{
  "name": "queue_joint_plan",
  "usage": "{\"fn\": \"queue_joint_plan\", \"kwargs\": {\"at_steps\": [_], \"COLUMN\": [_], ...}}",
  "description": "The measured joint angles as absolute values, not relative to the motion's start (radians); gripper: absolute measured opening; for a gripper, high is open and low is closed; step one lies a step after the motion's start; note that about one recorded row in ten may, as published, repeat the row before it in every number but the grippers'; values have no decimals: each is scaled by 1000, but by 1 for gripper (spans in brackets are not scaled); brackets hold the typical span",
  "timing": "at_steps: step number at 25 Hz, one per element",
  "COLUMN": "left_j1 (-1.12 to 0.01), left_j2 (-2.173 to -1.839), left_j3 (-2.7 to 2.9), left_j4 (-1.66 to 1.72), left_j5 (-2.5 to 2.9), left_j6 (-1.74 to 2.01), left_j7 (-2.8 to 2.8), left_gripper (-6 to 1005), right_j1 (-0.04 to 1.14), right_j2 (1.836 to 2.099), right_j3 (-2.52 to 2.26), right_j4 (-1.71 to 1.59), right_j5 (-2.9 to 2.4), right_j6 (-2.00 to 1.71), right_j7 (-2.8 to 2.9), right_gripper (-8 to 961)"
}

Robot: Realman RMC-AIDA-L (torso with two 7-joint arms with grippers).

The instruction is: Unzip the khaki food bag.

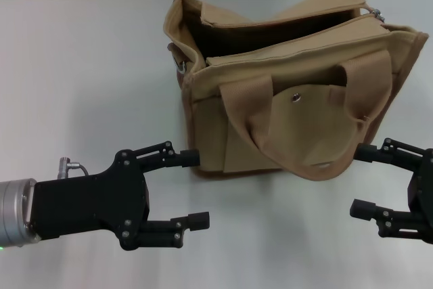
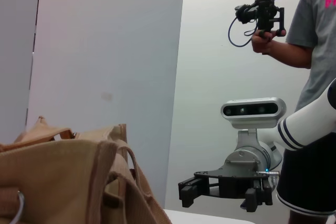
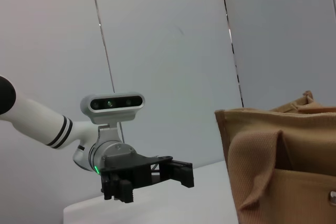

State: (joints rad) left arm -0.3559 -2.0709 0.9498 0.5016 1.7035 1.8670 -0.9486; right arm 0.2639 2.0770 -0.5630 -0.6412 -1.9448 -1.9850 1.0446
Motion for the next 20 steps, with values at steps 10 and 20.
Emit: {"fn": "queue_joint_plan", "kwargs": {"at_steps": [10,20], "left_j1": [-355,-350], "left_j2": [-2071,-2071], "left_j3": [950,950], "left_j4": [495,494], "left_j5": [1704,1704], "left_j6": [1865,1863], "left_j7": [-948,-947], "left_gripper": [833,833], "right_j1": [265,265], "right_j2": [2077,2077], "right_j3": [-563,-563], "right_j4": [-636,-634], "right_j5": [-1943,-1941], "right_j6": [-1971,-1962], "right_j7": [1041,1038], "right_gripper": [827,826]}}
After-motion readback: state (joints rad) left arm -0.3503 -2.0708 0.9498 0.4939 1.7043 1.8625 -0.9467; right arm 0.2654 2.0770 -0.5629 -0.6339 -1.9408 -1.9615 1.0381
